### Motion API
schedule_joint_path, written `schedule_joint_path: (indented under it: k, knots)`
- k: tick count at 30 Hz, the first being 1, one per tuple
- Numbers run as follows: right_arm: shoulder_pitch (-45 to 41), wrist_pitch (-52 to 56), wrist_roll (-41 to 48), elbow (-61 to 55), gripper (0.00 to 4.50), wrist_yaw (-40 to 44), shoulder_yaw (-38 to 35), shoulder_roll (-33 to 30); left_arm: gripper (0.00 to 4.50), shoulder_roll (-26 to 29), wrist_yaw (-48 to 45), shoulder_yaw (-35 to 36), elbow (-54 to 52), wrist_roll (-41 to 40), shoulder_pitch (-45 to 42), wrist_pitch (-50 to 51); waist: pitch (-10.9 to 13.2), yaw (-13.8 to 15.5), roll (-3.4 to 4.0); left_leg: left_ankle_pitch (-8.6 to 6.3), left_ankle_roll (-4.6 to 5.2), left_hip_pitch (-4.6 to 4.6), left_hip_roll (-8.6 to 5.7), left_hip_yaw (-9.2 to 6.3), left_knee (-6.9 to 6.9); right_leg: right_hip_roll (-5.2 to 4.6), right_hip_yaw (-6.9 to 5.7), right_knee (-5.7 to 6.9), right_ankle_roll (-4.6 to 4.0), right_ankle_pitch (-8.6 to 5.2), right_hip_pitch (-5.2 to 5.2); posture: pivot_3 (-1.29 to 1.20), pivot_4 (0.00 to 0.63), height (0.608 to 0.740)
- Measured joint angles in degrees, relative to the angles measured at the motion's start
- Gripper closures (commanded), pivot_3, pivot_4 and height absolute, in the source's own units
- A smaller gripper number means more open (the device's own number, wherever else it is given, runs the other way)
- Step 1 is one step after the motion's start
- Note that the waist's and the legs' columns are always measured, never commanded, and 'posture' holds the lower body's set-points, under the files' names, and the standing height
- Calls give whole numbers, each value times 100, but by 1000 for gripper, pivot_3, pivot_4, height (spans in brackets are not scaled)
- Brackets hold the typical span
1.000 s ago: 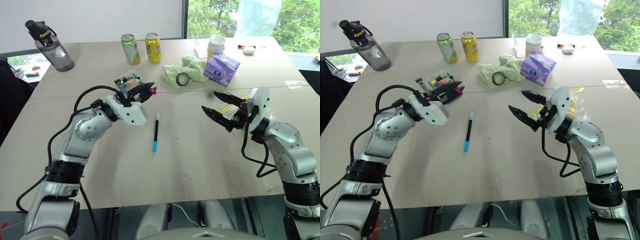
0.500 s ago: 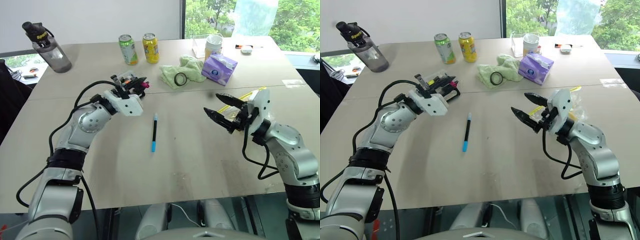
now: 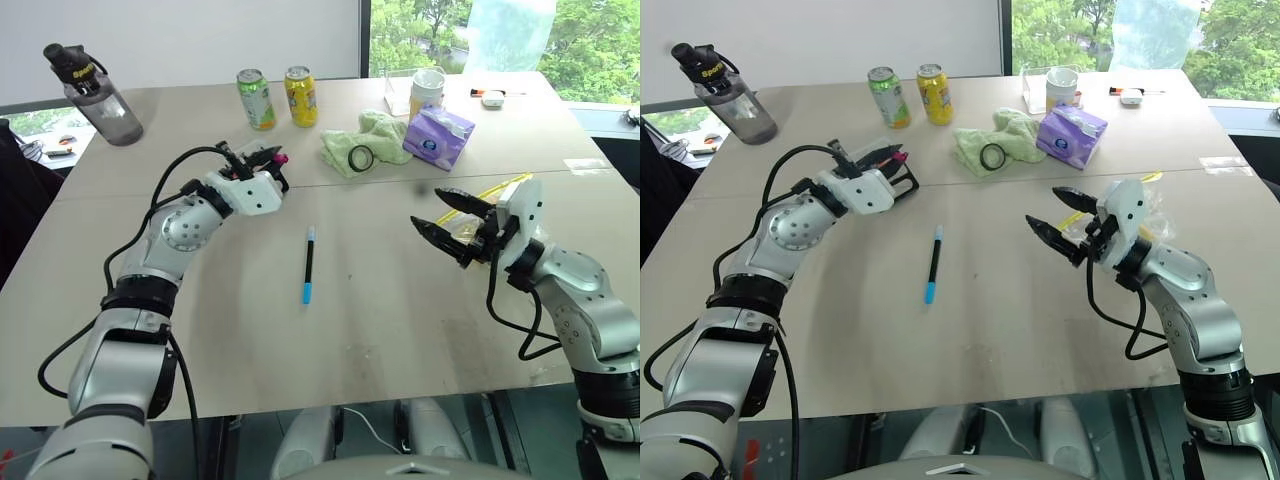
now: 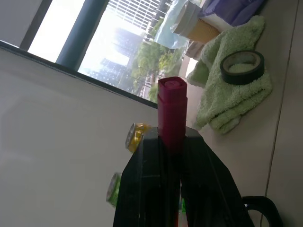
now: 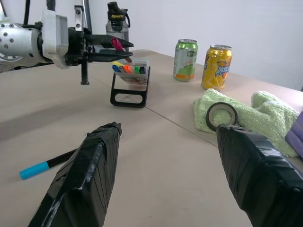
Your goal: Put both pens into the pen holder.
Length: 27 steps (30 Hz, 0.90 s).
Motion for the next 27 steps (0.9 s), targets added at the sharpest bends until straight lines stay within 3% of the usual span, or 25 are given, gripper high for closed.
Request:
schedule_joint_path:
  k: [7, 18, 27]
  knots:
    - [120, 0, 1, -56, 975, -9, -15, -53, 138, -89, 155, 2, 394, -8, -217, -21, -1, -18, -1, 1, -2, -36, -1, 3, 8, 0, 3, 12, 0, 0, -37, 0, 150, 740]
    - [220, 0, 7, -177, 975, -42, -23, -74, 56, -143, 396, 95, 508, -274, -218, 230, -2, -88, -3, 2, -3, -57, -2, 0, 17, -1, 0, 17, 1, 1, -55, 0, 150, 740]
    - [276, 0, 7, -177, 975, -38, -23, -70, 56, -275, 485, 671, 497, -907, -232, 728, -4, -142, -5, 2, -3, -57, -2, 1, 22, -2, 1, 26, 1, 1, -58, 0, 150, 740]
